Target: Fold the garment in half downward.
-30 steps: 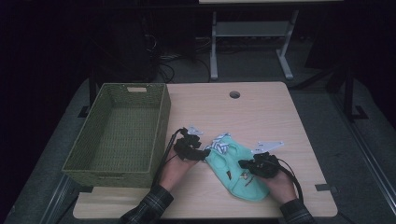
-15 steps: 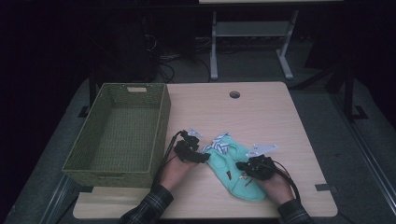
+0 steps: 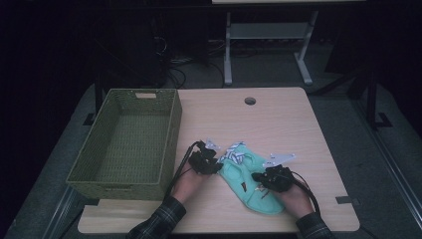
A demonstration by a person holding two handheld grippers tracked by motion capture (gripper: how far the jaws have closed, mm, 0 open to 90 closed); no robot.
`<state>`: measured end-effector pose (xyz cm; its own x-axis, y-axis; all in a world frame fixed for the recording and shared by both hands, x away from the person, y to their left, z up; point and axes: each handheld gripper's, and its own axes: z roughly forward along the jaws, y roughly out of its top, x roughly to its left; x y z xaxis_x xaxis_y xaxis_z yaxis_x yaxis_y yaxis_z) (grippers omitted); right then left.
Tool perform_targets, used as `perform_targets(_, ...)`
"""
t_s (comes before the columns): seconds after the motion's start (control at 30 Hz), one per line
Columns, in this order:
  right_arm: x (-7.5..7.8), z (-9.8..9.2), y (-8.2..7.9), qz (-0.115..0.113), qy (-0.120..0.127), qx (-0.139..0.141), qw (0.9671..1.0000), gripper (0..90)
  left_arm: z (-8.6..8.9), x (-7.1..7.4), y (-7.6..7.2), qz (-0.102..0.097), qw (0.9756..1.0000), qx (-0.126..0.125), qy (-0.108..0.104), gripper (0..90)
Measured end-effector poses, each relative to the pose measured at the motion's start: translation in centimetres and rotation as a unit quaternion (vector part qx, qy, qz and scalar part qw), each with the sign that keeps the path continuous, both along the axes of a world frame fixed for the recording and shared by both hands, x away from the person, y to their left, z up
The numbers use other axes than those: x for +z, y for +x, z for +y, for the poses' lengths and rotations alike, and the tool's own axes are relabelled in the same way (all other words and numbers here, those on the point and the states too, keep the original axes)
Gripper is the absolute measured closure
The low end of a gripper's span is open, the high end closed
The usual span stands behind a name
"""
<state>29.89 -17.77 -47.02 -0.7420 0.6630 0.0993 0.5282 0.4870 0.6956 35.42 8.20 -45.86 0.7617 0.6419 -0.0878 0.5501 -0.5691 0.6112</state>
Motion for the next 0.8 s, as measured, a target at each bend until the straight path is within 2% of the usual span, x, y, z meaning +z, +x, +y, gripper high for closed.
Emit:
perform_targets(0.1,0.0,0.0,0.0,0.0,0.0,0.0,1.0,89.4,0.1,0.0,0.3,0.013,0.9999,0.004,-0.01,79.0)
perform_targets(0.23,0.0,0.0,0.0,0.003,0.002,0.0,1.0,89.4,0.4,0.2,0.4,0.013,0.9995,0.008,-0.026,80.2)
perform_targets(0.4,0.1,0.0,0.0,0.005,0.001,0.0,1.0,89.4,0.4,1.8,0.1,-0.012,0.998,0.01,-0.061,80.4)
perform_targets(0.47,0.0,-0.1,0.1,0.004,0.001,0.0,1.0,89.4,0.4,2.4,0.1,-0.015,0.9973,0.006,-0.072,80.5)
perform_targets(0.6,0.1,-0.1,0.1,0.008,-0.001,0.0,1.0,89.4,0.1,3.3,-0.2,-0.028,0.9965,-0.002,-0.078,80.6)
perform_targets(0.67,0.1,-0.1,0.1,0.01,-0.003,0.0,0.9999,89.4,-0.1,3.7,-0.2,-0.038,0.9966,-0.01,-0.072,80.6)
perform_targets(0.8,0.4,0.2,0.3,0.018,-0.011,0.002,0.9998,89.4,-0.3,4.3,-0.1,-0.044,0.9963,-0.018,-0.072,80.8)
